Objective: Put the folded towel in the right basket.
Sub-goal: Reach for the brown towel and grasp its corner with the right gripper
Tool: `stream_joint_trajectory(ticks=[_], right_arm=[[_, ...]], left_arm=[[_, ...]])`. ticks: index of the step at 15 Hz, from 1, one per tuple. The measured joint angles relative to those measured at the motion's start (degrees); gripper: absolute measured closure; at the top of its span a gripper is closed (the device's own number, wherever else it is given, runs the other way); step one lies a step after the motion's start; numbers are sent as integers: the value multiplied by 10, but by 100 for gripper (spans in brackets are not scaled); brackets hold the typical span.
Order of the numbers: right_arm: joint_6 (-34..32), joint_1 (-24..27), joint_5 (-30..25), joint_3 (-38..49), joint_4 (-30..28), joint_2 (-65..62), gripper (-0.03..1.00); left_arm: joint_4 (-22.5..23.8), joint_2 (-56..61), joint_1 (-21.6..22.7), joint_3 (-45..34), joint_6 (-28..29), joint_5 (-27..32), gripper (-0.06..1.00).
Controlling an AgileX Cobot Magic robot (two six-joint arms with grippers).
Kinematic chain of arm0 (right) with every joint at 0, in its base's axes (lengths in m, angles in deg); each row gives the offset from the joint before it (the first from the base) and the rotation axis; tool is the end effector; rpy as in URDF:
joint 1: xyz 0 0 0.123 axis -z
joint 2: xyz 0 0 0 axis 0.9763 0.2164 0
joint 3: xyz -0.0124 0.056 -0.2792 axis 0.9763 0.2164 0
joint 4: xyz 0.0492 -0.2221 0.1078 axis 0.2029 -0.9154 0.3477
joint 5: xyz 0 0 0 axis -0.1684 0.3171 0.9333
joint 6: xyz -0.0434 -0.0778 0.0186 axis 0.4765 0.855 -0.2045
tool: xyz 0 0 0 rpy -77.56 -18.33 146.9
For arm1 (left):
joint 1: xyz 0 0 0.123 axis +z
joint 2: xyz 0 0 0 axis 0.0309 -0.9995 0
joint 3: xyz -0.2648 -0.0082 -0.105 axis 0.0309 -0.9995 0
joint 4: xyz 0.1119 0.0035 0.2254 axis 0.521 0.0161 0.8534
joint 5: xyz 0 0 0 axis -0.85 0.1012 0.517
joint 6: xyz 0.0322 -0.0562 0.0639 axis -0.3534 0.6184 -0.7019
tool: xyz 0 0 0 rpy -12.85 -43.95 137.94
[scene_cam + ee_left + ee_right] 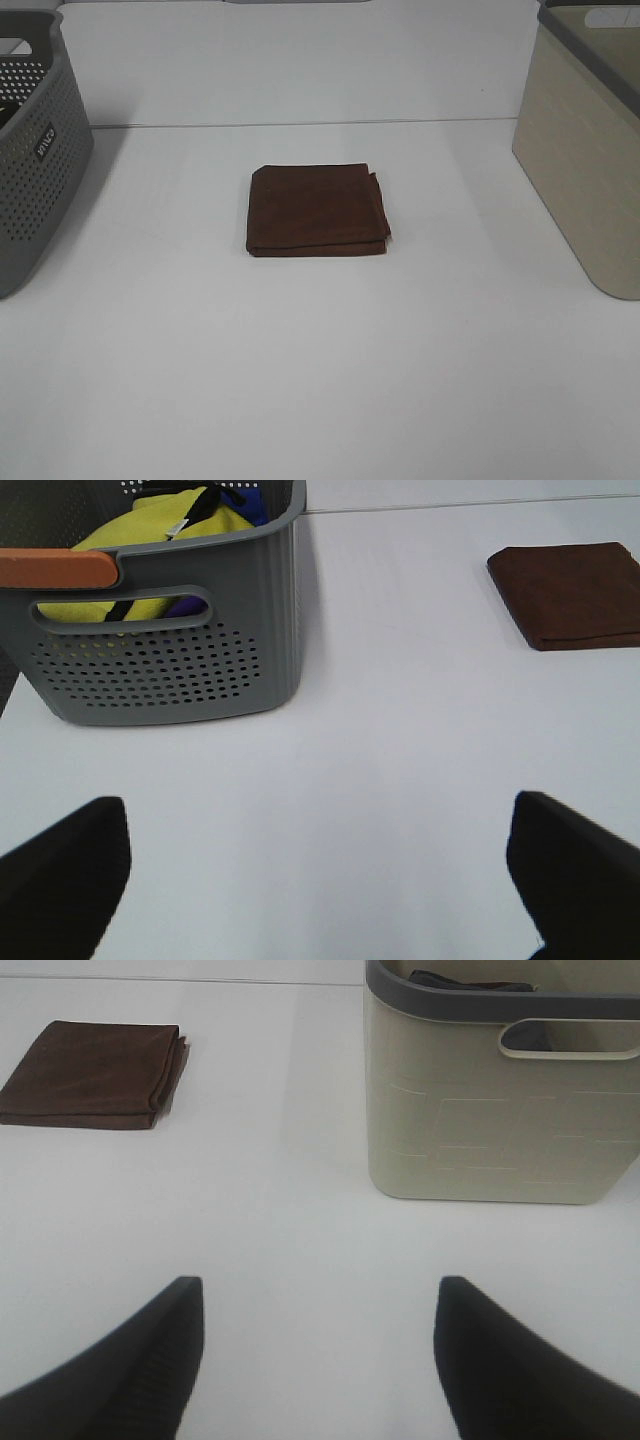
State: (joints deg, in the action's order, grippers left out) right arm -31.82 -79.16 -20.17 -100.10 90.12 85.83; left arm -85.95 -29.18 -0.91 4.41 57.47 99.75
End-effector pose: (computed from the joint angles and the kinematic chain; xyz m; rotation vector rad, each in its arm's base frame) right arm -0.0076 0.0076 0.2803 -0.1141 2.0246 0.0861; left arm -0.0051 -0.0046 0.2776 0.0239 2.0334 -0.0362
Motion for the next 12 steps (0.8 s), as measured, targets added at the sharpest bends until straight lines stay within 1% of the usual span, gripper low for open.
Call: stream_joint_trajectory(ticks=[12], right_arm=[[0,0,0,0,0,0,33]], left_arm=[[0,0,0,0,0,0,-3]])
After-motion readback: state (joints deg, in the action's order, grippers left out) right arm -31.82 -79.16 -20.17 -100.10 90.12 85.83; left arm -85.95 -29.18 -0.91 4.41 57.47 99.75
